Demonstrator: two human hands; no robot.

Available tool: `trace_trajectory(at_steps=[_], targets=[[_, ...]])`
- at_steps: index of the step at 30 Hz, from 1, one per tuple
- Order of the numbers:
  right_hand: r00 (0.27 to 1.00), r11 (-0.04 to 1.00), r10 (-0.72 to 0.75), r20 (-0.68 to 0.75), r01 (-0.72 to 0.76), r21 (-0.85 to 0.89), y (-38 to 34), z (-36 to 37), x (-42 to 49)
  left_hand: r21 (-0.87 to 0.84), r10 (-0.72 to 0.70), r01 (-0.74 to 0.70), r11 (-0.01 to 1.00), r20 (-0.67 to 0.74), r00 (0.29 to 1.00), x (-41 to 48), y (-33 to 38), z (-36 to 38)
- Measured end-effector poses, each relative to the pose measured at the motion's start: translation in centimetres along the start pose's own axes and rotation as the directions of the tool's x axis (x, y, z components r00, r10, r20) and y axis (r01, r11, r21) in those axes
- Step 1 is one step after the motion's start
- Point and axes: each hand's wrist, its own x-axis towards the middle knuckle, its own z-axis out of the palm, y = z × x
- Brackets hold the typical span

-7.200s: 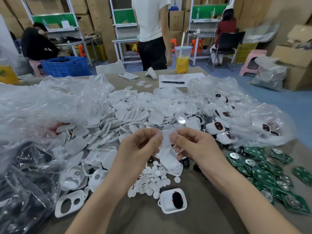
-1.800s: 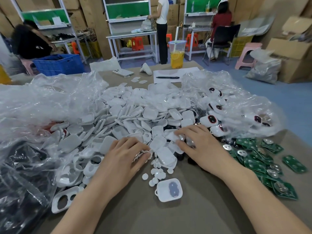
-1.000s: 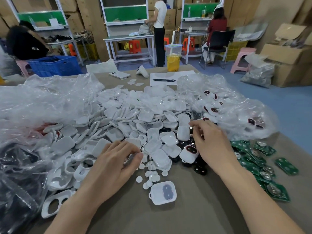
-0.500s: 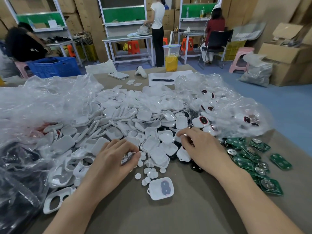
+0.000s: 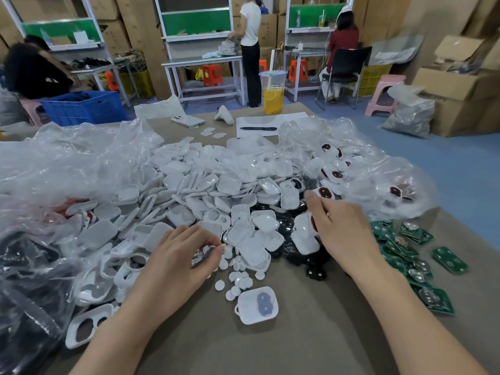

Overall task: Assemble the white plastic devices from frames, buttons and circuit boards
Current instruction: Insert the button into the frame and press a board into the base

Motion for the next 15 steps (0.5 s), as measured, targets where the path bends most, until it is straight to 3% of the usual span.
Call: trace_trajectory(at_steps=[5,10,15], targets=[[0.999,0.998,-0.001,-0.033,-0.001,-0.058,0.56,0.03,0.09,-0.006,0.003,-0.003,1.0,0.002,1.0,-0.03,0.01,-0.03],[0.999,0.996,0.047,-0.015,-0.046,0.077,0.51,0.07,0.16,0.007,0.0,0.0,1.0,0.01,1.0,0.01,-0.08,0.03],[1.0,0.998,0.021,-0.016,-0.02,0.068,0.15,0.0,-0.01,0.016,0.009,-0.009,1.0,-0.002,1.0,-0.11,0.1,0.01]])
